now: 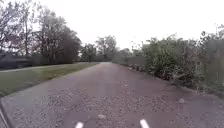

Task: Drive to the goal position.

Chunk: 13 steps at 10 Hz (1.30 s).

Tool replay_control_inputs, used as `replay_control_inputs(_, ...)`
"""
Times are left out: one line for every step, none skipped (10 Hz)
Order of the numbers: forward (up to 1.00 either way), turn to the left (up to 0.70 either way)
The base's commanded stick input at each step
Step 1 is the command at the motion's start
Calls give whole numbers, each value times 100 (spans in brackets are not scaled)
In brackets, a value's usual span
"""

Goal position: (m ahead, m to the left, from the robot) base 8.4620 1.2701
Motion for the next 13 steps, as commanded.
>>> replay_control_inputs(0, 0)
replay_control_inputs(0, 0)
replay_control_inputs(0, 0)
replay_control_inputs(0, 0)
replay_control_inputs(23, 0)
replay_control_inputs(56, 0)
replay_control_inputs(70, 0)
replay_control_inputs(70, 0)
replay_control_inputs(70, 0)
replay_control_inputs(70, 0)
replay_control_inputs(70, 0)
replay_control_inputs(70, 0)
replay_control_inputs(70, 0)
